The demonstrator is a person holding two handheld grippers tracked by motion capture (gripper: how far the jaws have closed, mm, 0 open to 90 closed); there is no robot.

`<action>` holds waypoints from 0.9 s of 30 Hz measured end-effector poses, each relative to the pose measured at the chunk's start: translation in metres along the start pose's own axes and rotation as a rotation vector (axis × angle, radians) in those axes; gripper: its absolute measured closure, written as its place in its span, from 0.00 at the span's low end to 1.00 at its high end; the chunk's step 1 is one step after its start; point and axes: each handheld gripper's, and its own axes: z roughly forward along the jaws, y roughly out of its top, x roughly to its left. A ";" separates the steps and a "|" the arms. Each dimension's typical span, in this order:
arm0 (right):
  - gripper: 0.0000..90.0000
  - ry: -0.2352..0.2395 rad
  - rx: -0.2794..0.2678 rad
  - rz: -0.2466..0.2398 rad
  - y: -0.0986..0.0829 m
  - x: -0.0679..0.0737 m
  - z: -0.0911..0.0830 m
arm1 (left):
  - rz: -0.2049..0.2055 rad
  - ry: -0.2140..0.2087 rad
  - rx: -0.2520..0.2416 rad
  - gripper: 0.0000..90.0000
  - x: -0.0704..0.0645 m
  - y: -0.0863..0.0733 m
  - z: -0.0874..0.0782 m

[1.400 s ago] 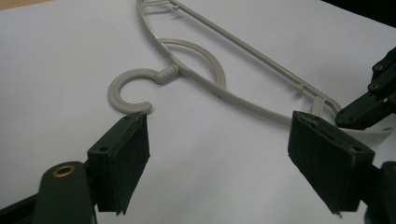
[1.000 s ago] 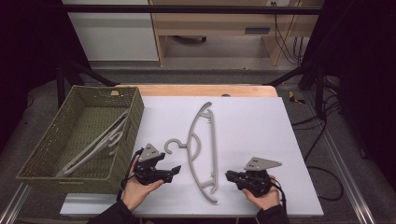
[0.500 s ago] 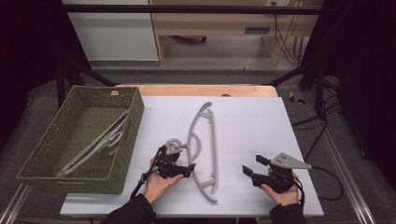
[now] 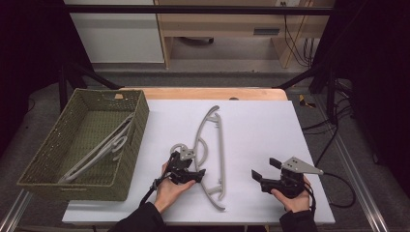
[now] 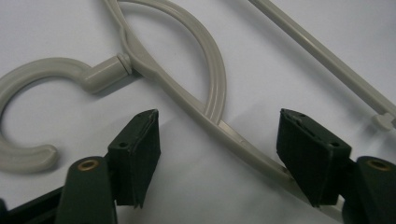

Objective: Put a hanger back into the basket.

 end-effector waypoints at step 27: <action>0.07 -0.006 -0.016 0.006 0.002 -0.001 -0.007 | -0.030 -0.022 0.066 0.66 0.019 0.003 -0.010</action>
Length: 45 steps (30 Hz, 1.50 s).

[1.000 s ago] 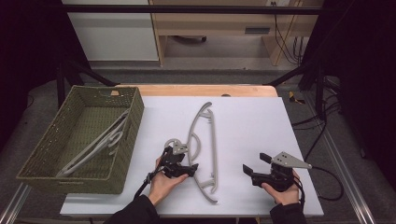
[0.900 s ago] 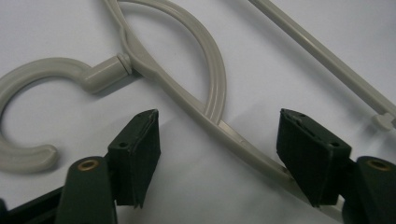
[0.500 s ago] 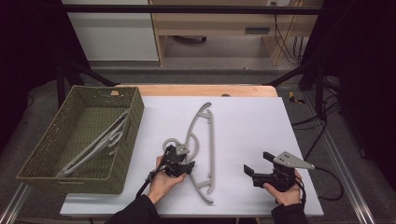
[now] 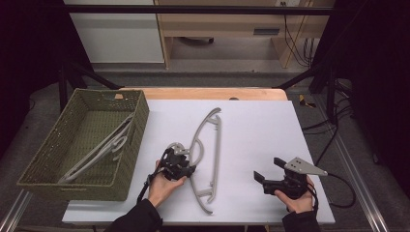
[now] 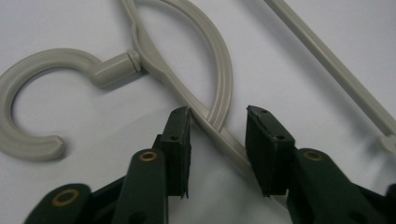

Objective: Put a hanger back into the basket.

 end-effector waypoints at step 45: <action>0.07 0.003 -0.003 -0.015 0.002 0.000 -0.001 | -0.018 0.134 0.038 0.72 0.009 0.025 0.017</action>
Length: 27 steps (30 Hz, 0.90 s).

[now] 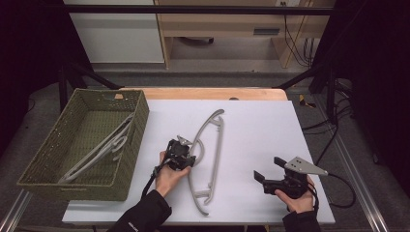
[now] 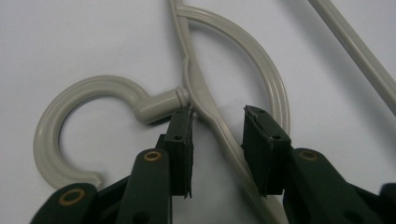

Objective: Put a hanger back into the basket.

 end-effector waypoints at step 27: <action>0.07 -0.006 -0.007 0.012 0.001 0.000 -0.003 | 0.186 -0.220 -0.065 1.00 -0.025 -0.014 -0.055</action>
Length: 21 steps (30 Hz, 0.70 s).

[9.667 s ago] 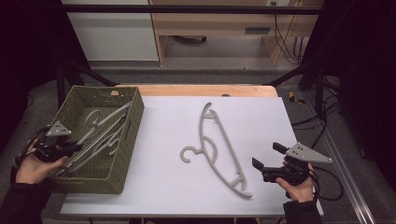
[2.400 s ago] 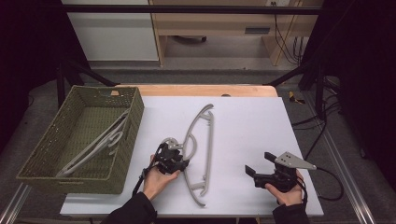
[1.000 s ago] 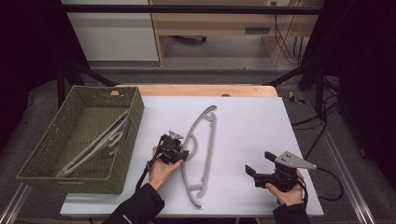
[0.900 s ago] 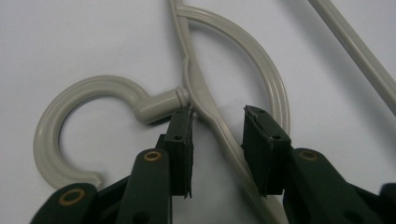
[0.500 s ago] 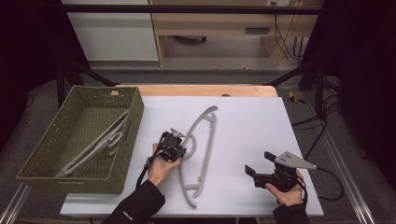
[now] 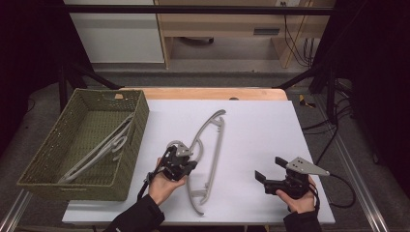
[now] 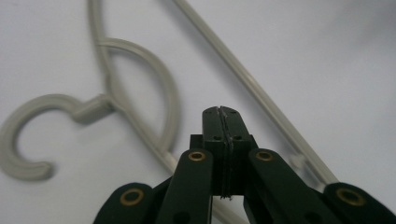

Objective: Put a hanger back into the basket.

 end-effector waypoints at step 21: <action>0.07 0.000 0.003 0.000 -0.001 0.000 0.001 | 0.098 -0.006 0.180 1.00 -0.001 -0.047 -0.009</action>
